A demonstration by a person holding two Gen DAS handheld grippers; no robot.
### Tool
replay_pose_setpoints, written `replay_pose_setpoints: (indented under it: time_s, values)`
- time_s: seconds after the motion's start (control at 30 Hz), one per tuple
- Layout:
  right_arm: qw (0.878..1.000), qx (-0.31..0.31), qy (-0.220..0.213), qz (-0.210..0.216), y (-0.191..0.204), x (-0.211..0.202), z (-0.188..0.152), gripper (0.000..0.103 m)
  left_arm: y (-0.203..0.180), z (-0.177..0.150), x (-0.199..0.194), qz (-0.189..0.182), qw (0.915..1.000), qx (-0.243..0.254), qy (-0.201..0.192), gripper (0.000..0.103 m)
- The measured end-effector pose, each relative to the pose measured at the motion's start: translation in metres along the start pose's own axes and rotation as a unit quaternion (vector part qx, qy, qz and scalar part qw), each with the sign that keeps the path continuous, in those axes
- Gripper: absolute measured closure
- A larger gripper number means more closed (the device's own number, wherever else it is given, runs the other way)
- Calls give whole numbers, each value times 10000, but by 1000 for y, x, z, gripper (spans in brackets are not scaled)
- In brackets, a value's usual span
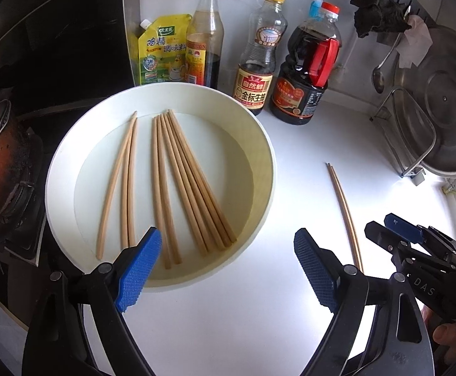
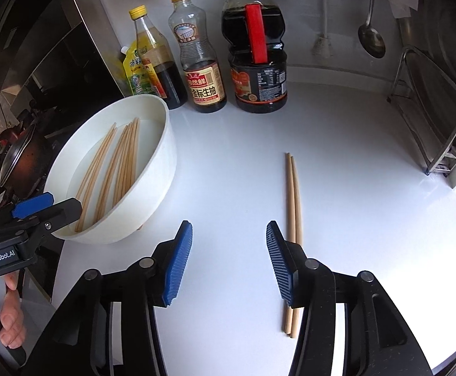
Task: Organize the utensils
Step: 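Move both open grippers back toward the last two chopsticks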
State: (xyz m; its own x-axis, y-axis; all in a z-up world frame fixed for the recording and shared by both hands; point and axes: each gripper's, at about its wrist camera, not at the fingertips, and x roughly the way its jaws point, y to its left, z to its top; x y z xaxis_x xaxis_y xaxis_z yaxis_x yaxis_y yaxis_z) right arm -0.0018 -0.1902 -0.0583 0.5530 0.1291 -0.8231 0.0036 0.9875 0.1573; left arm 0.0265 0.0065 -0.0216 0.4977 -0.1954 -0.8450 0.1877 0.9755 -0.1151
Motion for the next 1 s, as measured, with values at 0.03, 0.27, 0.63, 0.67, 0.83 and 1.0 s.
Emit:
replay_pose_setpoints:
  time_s: [0.03,0.27,0.63,0.67,0.83,1.0]
  values:
    - [10000,35,12,-33,-5,0,-2,56,-4,0,0,-12,10000,34,0,18]
    - [9994,239,-40,-236,-34,-4,-11,52,-29,-4,5,-80,9997,222,23,16]
    - [9982,99,-12,-591,-61,9,-31,50,-64,-13,22,-158,9992,317,178,15]
    - [9981,94,2,-612,-64,12,-33,50,-66,-14,23,-147,9992,326,194,14]
    - [9974,12,170,-702,-73,32,-39,50,-75,-20,29,-98,9990,365,242,13]
    - [9975,-53,182,-685,-77,46,-45,50,-78,-24,37,-21,9989,336,340,13]
